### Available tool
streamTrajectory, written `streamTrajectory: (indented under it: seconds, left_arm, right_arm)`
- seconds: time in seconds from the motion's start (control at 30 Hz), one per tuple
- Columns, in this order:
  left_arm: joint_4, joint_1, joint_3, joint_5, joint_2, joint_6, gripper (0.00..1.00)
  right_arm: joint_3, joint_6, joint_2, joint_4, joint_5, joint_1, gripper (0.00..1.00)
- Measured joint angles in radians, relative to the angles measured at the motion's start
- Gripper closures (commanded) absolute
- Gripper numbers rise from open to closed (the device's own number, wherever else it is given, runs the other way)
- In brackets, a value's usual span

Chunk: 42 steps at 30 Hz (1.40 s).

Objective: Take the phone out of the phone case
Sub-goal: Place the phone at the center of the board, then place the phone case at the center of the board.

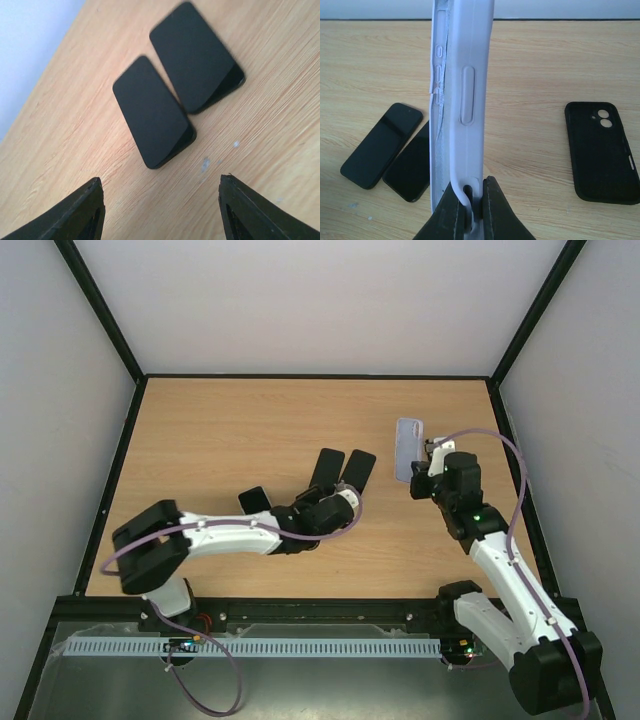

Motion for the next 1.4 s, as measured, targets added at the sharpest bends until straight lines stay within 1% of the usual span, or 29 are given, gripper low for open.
streamTrajectory:
  seconds: [0.1, 0.23, 0.33, 0.43, 0.5, 0.57, 0.7, 0.83, 0.97, 1.03, 1.13, 1.23, 1.33, 1.4]
  left_arm:
    - [-0.021, -0.019, 0.0, 0.027, -0.092, -0.073, 0.36]
    - [-0.025, -0.021, -0.027, 0.06, -0.227, -0.183, 0.35]
    - [0.024, -0.027, -0.13, 0.065, -0.356, -0.294, 0.39]
    - [0.118, -0.037, -0.279, 0.064, -0.444, -0.389, 0.41]
    - [0.145, -0.049, -0.368, 0.063, -0.462, -0.445, 0.41]
    - [0.146, -0.064, -0.419, 0.057, -0.462, -0.484, 0.41]
    - [0.135, -0.093, -0.436, 0.033, -0.474, -0.538, 0.39]
    - [0.14, -0.091, -0.443, 0.005, -0.515, -0.584, 0.37]
    - [0.148, -0.077, -0.483, -0.013, -0.557, -0.632, 0.36]
    - [0.147, -0.071, -0.503, -0.019, -0.573, -0.654, 0.35]
    - [0.145, -0.055, -0.525, -0.025, -0.6, -0.689, 0.28]
    - [0.132, -0.032, -0.533, -0.026, -0.623, -0.726, 0.23]
    - [0.107, 0.006, -0.537, -0.022, -0.637, -0.772, 0.22]
    - [0.086, 0.039, -0.538, -0.016, -0.642, -0.807, 0.2]
  right_arm:
    - [0.007, -0.03, 0.042, -0.001, -0.015, 0.0, 0.98]
    - [0.104, -0.117, 0.199, -0.048, -0.035, -0.002, 0.98]
    - [0.2, -0.186, 0.314, -0.073, -0.037, -0.019, 0.98]
    - [0.3, -0.248, 0.439, -0.116, -0.06, -0.078, 0.98]
    - [0.372, -0.286, 0.545, -0.154, -0.077, -0.114, 0.98]
    - [0.44, -0.32, 0.649, -0.208, -0.104, -0.15, 0.98]
    - [0.56, -0.38, 0.844, -0.328, -0.18, -0.224, 0.98]
    - [0.629, -0.409, 0.969, -0.419, -0.263, -0.292, 0.98]
    - [0.668, -0.416, 1.04, -0.453, -0.323, -0.341, 0.97]
    - [0.669, -0.415, 1.048, -0.453, -0.339, -0.35, 0.93]
    - [0.669, -0.41, 1.056, -0.451, -0.352, -0.356, 0.87]
    - [0.668, -0.406, 1.07, -0.444, -0.357, -0.355, 0.8]
    - [0.65, -0.401, 1.073, -0.441, -0.361, -0.353, 0.77]
    - [0.637, -0.401, 1.073, -0.441, -0.363, -0.352, 0.72]
